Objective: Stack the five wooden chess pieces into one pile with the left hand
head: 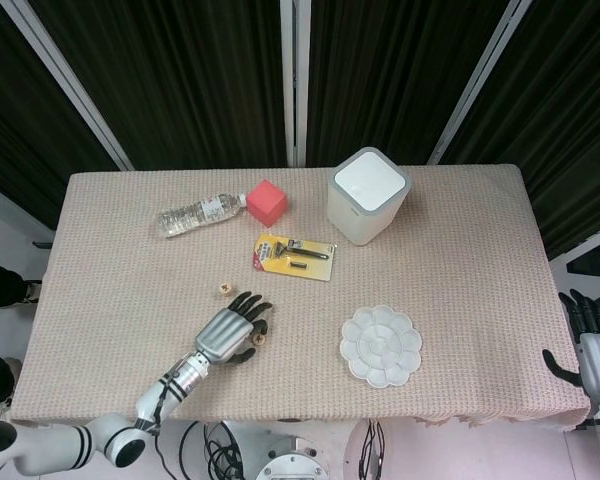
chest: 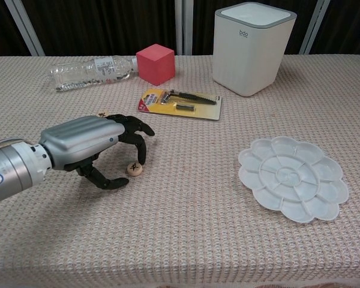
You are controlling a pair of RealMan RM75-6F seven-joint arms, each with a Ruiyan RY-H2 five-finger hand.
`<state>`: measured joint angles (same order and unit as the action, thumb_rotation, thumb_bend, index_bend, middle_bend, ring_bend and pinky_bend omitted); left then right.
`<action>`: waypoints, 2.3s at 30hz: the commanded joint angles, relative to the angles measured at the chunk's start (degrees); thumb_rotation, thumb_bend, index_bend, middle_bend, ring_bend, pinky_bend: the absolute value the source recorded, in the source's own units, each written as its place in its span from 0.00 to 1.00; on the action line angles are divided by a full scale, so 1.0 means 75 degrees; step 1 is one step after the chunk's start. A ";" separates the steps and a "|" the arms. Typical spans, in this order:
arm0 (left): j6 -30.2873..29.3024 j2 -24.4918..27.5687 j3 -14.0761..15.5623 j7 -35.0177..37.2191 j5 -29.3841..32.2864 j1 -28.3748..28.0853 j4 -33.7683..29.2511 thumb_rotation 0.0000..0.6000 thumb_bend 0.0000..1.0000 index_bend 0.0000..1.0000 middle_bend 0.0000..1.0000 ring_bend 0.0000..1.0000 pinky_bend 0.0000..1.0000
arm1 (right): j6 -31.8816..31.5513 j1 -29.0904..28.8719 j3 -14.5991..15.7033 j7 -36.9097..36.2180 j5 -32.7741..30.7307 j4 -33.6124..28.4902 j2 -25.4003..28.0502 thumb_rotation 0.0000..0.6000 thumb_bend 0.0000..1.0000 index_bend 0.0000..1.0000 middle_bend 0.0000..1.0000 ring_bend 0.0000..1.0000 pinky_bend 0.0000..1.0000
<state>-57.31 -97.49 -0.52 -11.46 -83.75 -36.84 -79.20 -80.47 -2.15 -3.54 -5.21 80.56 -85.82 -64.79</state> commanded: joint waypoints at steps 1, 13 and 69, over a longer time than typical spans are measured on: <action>0.0006 -0.0033 -0.0007 0.0016 0.0003 0.0001 0.0061 1.00 0.28 0.41 0.10 0.00 0.00 | -0.0006 0.0006 -0.0001 -0.0005 -0.0002 0.0002 0.0001 1.00 0.24 0.00 0.00 0.00 0.00; 0.0011 -0.0046 -0.0009 -0.0008 0.0024 0.0027 0.0074 1.00 0.28 0.45 0.11 0.00 0.00 | 0.0024 -0.0007 0.0001 0.0009 0.0000 0.0023 -0.0029 1.00 0.24 0.00 0.00 0.00 0.00; 0.0891 0.1394 -0.1354 -0.0591 0.2738 -0.0760 -0.0630 1.00 0.28 0.48 0.15 0.00 0.00 | -0.0124 0.0014 -0.0012 0.0193 0.0094 -0.0473 0.0262 1.00 0.24 0.00 0.00 0.00 0.00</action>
<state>-50.85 -86.75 -10.70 -16.06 -63.50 -42.34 -84.31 -81.42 -2.03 -3.62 -3.76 81.28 -89.38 -62.82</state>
